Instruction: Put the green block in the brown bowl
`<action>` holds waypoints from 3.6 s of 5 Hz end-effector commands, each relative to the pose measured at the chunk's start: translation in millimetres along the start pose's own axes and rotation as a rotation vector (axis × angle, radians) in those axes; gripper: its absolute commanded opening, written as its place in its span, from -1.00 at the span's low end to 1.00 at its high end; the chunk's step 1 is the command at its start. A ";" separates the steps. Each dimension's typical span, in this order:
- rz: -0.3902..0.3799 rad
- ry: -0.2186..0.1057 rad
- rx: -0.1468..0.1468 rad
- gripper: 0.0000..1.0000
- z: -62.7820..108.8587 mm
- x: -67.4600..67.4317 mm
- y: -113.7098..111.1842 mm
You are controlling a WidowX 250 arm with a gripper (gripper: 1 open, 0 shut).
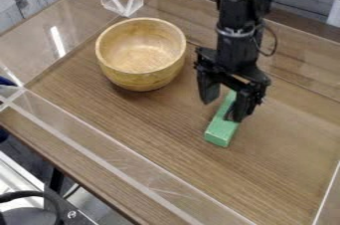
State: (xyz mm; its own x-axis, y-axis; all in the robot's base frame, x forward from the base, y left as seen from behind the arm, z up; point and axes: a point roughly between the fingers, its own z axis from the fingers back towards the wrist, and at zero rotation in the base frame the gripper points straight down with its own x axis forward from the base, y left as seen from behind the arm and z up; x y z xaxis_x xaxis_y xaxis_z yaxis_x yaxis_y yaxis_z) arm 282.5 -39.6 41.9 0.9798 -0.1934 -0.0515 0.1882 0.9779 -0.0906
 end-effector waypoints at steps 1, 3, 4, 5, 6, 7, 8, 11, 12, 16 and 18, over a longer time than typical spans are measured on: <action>-0.007 -0.032 0.002 1.00 0.5 9.0 -1.0; -0.001 -0.028 0.001 -1.00 -3.2 9.9 0.1; -0.002 -0.040 -0.001 -1.00 6.6 9.3 1.5; -0.003 -0.054 -0.002 -1.00 16.6 8.6 2.8; -0.001 -0.069 -0.001 -1.00 27.5 7.8 4.1; 0.000 -0.082 -0.002 -1.00 37.1 7.0 6.9; 0.002 -0.092 -0.003 -1.00 45.4 6.3 9.6; 0.130 -0.152 0.035 -1.00 86.8 0.5 80.4; 0.194 -0.159 0.047 -1.00 91.1 -4.3 119.5; 0.237 -0.127 0.079 -1.00 62.8 -11.2 158.8; 0.242 -0.117 0.075 -1.00 58.4 -11.6 159.2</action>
State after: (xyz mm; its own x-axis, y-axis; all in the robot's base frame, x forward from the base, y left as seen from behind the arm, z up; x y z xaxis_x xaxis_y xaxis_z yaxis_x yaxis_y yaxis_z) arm 297.8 116.4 72.8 0.9989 0.0466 0.0046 -0.0464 0.9983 -0.0347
